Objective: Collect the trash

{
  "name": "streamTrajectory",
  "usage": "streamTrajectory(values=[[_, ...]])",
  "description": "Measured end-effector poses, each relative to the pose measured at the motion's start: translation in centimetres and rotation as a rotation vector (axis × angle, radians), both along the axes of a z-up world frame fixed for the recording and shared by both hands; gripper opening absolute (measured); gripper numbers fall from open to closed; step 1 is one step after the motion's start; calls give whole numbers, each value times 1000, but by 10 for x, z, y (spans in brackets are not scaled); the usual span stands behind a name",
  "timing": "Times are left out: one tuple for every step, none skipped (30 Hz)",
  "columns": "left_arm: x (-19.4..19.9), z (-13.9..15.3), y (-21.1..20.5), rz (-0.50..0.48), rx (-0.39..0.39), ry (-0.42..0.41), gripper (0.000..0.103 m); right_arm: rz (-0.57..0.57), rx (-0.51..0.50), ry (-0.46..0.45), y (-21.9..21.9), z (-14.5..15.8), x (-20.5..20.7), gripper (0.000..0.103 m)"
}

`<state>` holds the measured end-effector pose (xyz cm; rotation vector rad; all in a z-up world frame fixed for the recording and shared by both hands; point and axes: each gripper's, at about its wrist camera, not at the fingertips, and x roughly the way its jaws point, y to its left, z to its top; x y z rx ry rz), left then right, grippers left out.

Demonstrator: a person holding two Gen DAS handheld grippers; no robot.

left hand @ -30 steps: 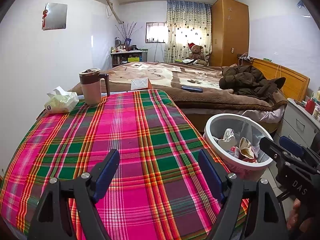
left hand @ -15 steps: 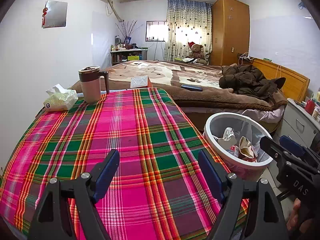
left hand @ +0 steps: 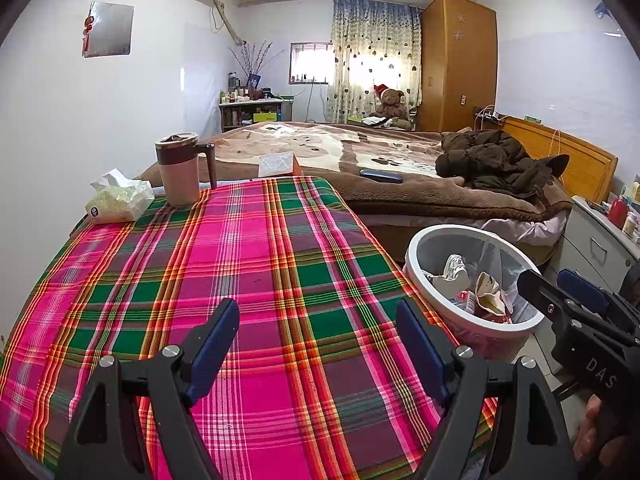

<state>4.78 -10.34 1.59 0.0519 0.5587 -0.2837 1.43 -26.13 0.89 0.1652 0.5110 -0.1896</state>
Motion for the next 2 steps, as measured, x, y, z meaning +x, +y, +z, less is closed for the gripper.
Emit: streamTrajectory(values=[[0,0,0,-3,-2,1,82,0,0,-1,0,0,0,69],[-1,0,-1,-3,-2,1,82,0,0,0,0,0,0,69]])
